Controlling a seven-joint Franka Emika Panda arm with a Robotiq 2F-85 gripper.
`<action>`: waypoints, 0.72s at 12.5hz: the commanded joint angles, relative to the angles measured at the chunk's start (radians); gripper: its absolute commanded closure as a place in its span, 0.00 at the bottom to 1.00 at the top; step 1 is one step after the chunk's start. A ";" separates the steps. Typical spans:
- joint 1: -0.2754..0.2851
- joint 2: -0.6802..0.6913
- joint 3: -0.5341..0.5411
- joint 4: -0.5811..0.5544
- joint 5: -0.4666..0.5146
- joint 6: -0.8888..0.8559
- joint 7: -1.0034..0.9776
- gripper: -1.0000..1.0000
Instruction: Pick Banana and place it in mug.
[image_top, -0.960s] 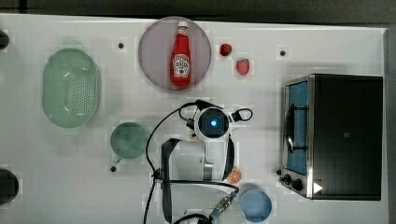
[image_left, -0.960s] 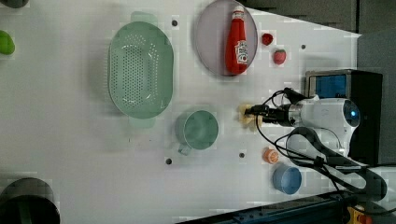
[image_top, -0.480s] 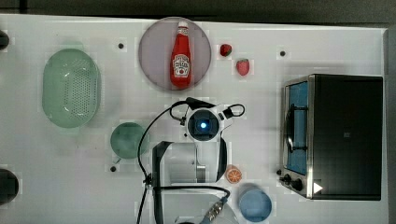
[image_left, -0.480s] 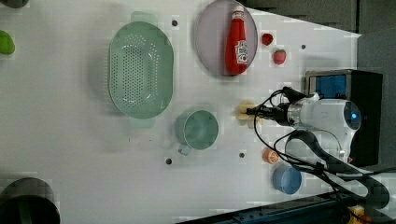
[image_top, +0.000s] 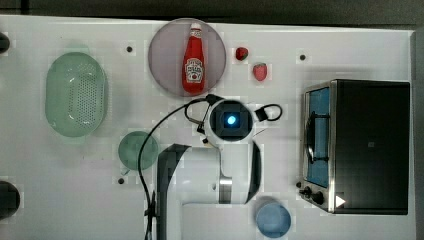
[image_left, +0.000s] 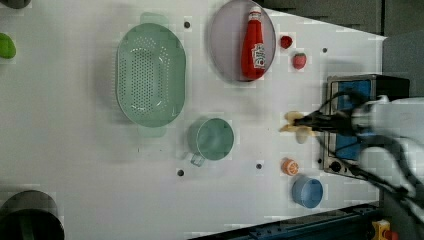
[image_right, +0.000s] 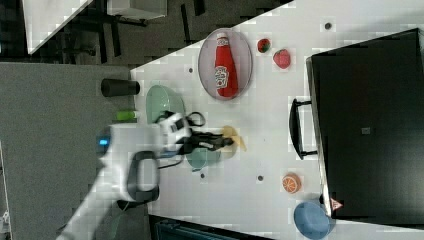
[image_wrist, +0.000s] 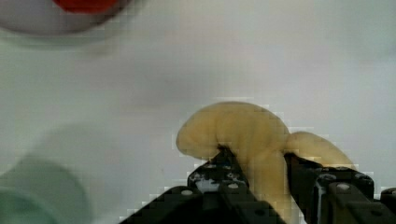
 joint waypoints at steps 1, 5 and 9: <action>0.023 -0.186 0.041 0.171 0.016 -0.244 -0.018 0.68; 0.059 -0.225 0.218 0.179 0.130 -0.359 0.289 0.68; 0.065 -0.134 0.392 0.177 0.137 -0.285 0.655 0.68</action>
